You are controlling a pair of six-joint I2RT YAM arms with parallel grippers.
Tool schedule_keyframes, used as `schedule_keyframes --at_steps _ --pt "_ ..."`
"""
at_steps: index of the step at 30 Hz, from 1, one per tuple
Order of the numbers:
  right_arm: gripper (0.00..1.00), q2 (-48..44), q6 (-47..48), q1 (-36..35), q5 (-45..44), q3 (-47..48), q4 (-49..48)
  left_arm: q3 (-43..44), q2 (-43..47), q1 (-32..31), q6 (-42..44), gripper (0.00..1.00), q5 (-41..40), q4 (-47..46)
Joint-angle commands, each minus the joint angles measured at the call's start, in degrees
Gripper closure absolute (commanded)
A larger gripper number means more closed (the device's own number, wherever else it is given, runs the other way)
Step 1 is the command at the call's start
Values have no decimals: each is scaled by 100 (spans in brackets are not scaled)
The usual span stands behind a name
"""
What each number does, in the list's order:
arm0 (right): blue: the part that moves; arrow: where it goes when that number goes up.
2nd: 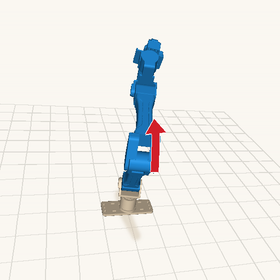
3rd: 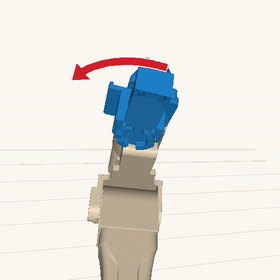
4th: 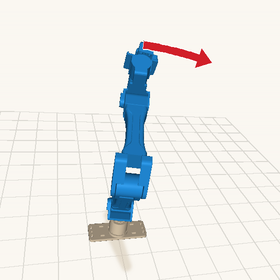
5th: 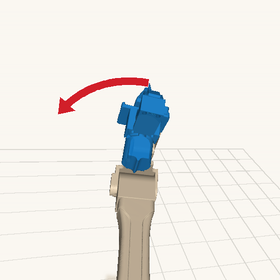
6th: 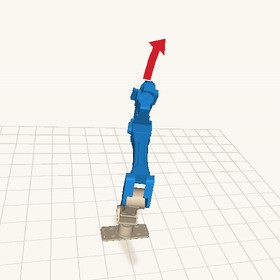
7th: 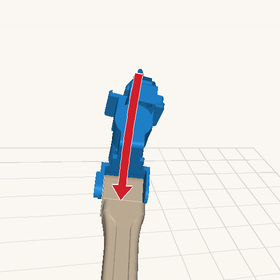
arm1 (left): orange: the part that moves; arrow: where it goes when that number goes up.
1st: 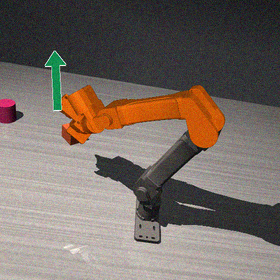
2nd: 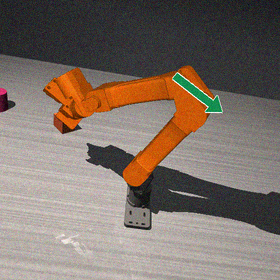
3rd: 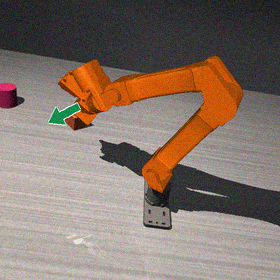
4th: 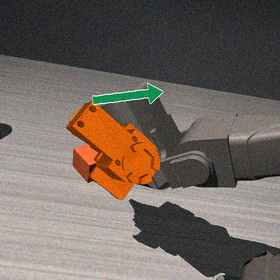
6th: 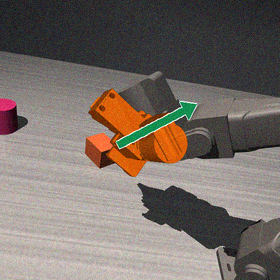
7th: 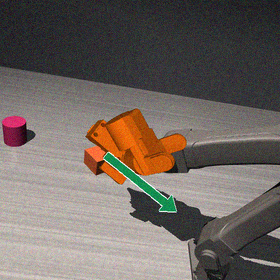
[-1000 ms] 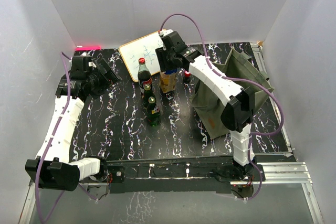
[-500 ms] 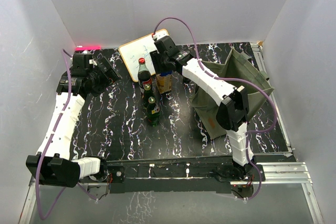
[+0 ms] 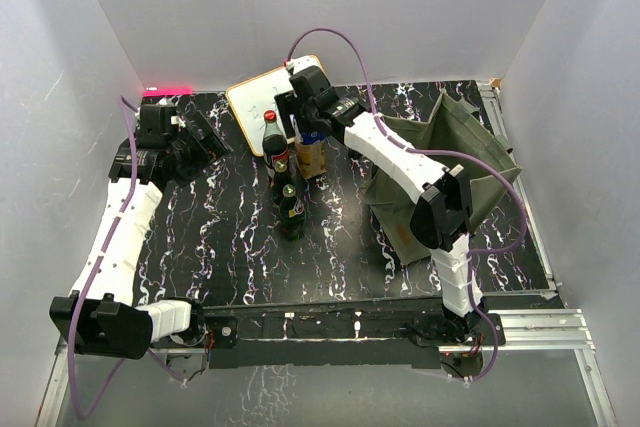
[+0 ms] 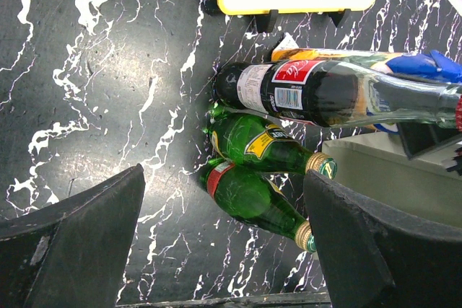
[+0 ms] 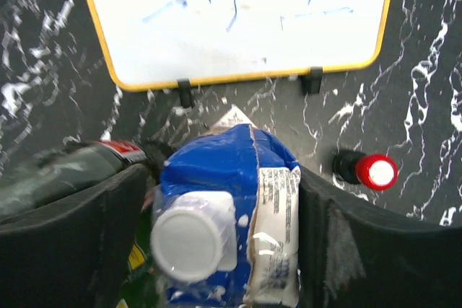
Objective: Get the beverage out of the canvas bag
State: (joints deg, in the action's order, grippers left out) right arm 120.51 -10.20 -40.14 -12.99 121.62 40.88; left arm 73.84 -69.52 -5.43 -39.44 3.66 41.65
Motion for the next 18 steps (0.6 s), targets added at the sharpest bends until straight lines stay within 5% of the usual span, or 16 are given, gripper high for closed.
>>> schedule_keyframes --at_steps 1,8,18 --pt "13 -230 99 -37 -50 580 -600 -88 235 -19 -13 11 51 -70" --pt "2 -383 179 -36 -10 1268 -132 -49 206 -19 -2 11 143 -128" --pt "2 -2346 -241 -34 34 -22 96 -546 474 -19 -51 11 328 -397"
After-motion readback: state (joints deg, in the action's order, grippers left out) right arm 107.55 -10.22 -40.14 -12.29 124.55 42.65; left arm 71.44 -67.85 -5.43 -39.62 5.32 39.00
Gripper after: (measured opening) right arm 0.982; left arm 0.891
